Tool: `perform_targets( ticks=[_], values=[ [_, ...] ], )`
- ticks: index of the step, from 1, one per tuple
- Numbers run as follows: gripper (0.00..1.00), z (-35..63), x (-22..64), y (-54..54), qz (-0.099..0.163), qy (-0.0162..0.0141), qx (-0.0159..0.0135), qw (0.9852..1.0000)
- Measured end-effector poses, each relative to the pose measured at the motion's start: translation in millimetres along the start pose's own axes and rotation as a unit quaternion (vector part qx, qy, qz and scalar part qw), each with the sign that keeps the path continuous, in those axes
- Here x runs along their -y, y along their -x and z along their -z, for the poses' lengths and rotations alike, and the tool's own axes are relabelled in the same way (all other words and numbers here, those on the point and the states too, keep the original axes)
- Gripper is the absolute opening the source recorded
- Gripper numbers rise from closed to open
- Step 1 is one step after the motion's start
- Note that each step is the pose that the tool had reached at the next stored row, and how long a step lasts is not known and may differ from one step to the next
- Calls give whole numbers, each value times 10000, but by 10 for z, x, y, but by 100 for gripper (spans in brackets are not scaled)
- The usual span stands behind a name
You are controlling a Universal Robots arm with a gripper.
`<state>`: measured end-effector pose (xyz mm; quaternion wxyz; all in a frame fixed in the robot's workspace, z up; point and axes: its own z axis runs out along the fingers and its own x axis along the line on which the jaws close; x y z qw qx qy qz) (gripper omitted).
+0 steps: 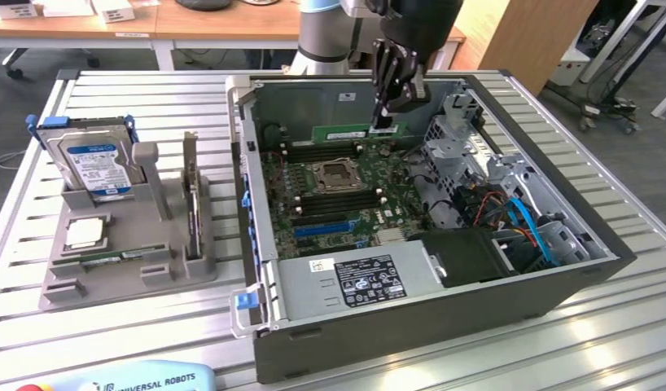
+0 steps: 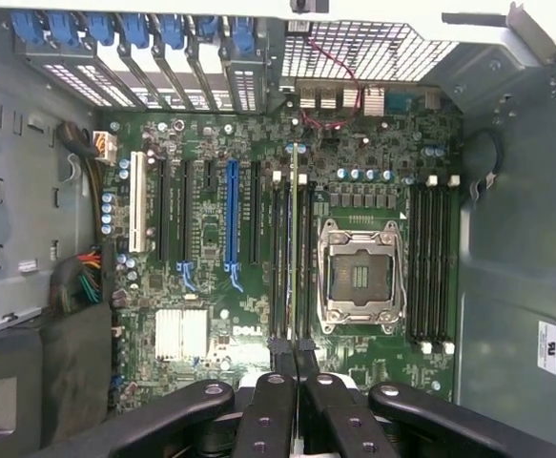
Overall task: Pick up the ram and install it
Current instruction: 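Insert the ram into the slot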
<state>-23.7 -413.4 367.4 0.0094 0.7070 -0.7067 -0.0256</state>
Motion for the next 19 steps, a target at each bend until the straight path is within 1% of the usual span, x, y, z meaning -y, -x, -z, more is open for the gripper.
perform_targets(
  ticks=[11, 19],
  values=[
    [11, -190, 10, -4, 0, 0, 0, 10000],
    [11, -308, 16, -7, 1, 0, 0, 10000]
  ],
)
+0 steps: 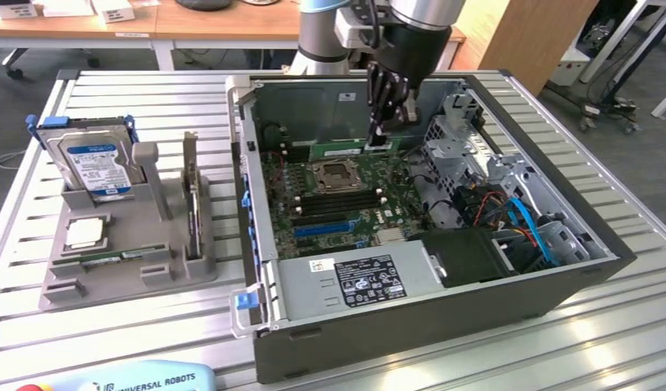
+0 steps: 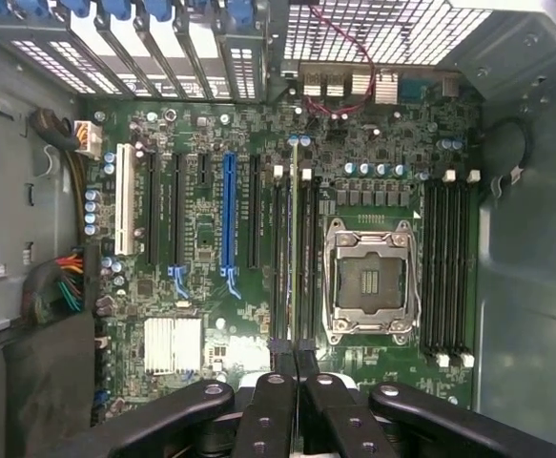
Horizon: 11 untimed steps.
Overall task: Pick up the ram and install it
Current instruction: 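Insert the ram into the slot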
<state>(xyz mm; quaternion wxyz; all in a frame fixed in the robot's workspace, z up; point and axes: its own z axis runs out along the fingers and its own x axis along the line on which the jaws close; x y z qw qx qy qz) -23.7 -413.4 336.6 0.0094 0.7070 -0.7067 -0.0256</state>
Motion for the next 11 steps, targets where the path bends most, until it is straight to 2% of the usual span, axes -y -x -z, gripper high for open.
perform_targets(
  ticks=[11],
  values=[
    [11, -141, 7, -3, 0, 0, 0, 10000]
  ],
)
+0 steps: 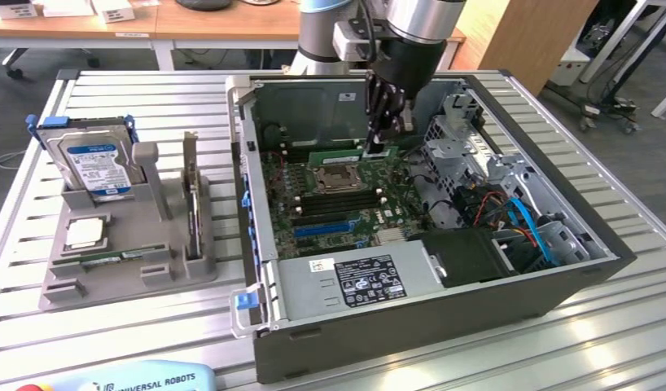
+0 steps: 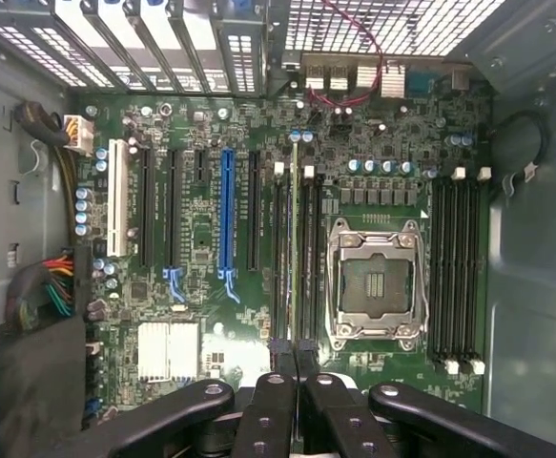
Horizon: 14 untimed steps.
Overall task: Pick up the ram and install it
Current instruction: 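Insert the ram into the slot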
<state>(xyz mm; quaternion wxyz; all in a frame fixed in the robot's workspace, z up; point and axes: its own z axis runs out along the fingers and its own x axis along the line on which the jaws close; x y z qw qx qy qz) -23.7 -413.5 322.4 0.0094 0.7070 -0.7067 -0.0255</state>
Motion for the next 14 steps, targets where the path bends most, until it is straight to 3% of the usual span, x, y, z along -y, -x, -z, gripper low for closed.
perform_targets(
  ticks=[14],
  values=[
    [11, -159, 8, -3, 0, 0, 0, 10000]
  ],
)
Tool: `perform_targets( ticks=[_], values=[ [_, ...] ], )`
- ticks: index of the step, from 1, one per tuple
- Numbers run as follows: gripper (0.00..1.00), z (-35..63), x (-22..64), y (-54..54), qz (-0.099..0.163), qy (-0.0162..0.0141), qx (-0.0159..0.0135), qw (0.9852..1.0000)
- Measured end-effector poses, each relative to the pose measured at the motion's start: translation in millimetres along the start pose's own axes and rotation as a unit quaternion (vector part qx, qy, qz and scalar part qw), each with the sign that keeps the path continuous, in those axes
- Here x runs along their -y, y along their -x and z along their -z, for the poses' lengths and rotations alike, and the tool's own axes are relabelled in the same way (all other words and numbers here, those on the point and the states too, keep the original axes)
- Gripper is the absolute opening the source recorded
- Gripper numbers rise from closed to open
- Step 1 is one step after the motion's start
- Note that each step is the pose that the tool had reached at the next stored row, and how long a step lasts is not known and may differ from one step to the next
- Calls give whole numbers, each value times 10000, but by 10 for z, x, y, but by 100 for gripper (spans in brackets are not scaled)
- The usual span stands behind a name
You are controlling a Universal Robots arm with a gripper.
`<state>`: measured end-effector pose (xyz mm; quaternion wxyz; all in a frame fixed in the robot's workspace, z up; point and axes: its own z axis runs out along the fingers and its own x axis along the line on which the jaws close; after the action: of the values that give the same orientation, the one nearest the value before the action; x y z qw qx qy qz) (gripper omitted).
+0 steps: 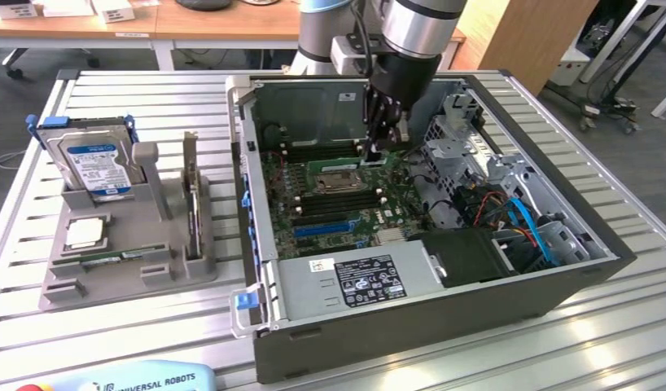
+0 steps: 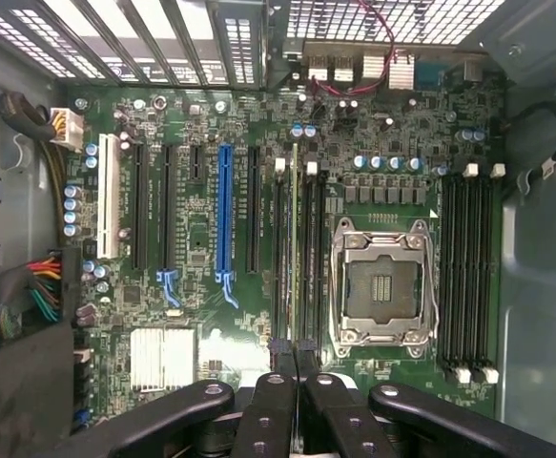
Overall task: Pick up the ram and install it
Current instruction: 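Insert the ram into the slot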
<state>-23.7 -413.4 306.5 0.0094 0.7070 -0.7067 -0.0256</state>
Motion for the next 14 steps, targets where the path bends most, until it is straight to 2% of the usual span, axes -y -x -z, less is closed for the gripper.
perform_targets(
  ticks=[14],
  values=[
    [11, -163, 6, -4, -2, 0, 0, 10000]
  ],
)
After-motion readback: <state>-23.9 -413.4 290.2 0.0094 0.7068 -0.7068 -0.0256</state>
